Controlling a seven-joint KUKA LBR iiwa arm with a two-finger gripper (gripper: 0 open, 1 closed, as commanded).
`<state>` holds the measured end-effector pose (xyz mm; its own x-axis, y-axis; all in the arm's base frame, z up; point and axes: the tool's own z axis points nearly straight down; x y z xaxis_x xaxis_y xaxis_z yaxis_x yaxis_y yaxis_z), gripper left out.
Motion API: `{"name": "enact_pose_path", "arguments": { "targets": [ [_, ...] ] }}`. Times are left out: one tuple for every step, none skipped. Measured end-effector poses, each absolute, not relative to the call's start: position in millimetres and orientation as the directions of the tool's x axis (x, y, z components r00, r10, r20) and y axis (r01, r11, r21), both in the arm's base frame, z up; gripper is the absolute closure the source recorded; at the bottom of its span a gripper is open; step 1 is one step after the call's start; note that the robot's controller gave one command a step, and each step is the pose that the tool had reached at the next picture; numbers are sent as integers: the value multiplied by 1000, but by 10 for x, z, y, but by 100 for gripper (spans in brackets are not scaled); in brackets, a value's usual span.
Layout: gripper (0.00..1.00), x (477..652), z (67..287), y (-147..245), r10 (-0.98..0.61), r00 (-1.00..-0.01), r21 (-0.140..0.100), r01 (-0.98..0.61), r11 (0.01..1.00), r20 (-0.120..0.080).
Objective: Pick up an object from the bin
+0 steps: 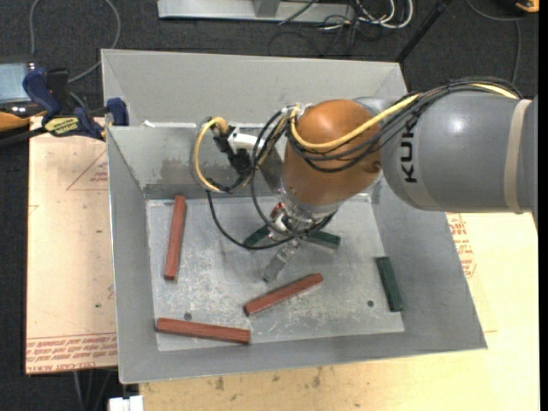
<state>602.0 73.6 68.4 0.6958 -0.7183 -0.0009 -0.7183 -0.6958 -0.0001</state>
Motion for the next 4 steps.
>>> {"name": "enact_pose_path", "arguments": {
  "targets": [
    [100,6050,744,737,-719,695,-7,-719,-695,5],
    [100,6510,1938,1016,-681,732,-11,-681,-732,4],
    [100,6395,1411,1035,-586,811,0,-586,-811,-6],
    [0,6402,1431,1035,-586,810,-2,-586,-810,-4]
  ]
}}
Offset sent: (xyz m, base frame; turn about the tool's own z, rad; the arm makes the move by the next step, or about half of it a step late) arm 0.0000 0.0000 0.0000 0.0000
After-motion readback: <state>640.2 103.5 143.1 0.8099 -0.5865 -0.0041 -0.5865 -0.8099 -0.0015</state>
